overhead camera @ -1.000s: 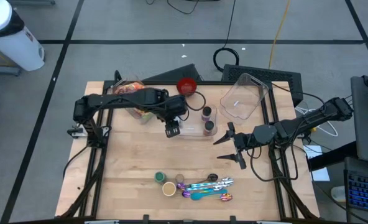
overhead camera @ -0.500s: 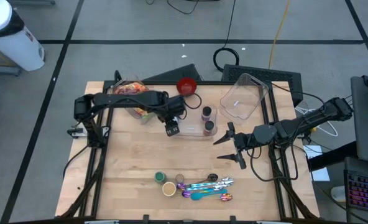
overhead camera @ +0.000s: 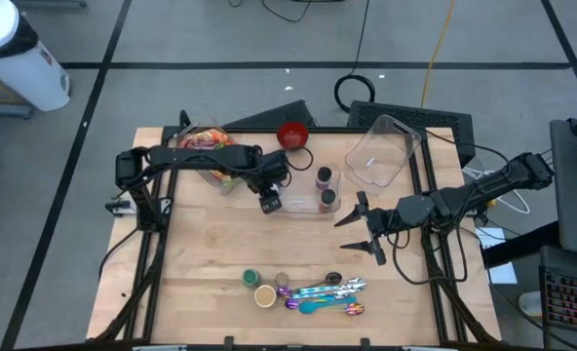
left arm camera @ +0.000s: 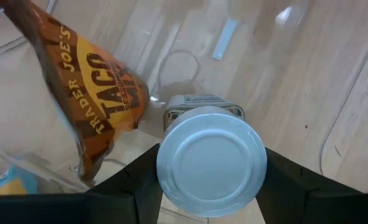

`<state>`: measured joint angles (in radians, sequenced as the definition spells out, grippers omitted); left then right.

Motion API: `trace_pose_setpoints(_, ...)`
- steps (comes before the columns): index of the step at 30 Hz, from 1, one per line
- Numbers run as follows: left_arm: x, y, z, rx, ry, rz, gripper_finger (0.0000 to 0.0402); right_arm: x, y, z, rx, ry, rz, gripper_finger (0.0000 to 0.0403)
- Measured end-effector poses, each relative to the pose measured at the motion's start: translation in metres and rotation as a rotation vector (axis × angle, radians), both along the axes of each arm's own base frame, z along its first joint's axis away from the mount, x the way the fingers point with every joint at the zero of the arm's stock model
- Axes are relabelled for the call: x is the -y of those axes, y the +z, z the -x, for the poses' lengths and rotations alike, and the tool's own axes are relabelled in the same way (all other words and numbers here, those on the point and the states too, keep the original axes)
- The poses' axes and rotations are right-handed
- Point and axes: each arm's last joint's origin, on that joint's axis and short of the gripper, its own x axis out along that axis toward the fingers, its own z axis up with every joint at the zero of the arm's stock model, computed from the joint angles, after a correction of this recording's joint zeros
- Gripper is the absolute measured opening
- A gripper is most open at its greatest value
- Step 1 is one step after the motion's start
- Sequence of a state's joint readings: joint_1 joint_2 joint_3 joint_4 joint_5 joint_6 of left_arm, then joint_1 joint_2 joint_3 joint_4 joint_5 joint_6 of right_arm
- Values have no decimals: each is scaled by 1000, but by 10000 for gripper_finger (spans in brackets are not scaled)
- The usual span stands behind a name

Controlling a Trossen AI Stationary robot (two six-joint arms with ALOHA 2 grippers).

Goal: Pick & Place Food Item
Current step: Put the white seasoning bottle into the center transparent bin, then put the brown seasoning bottle into the center transparent bin

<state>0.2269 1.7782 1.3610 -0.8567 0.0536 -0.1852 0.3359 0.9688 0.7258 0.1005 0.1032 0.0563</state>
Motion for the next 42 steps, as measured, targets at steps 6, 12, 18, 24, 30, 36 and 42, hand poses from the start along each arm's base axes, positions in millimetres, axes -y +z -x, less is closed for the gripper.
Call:
trace_pose_setpoints(6,0,0,0,1,-1,-6,247,0,0,0,0,0,0,256)
trace_pose_setpoints(12,-1,0,0,-8,14,-30,232,0,0,0,0,0,0,256)
trace_pose_setpoints(18,-1,11,-2,-7,-6,14,231,0,0,0,1,1,5,256)
trace_pose_setpoints(24,0,34,-4,2,-17,29,254,0,0,0,2,2,8,256)
trace_pose_setpoints(30,1,46,-8,40,-31,12,265,0,0,0,2,2,8,256)
trace_pose_setpoints(36,3,67,1,110,-53,-15,266,0,0,0,-1,2,8,256)
trace_pose_setpoints(42,10,97,18,210,-49,-35,266,0,-1,0,-9,2,11,256)
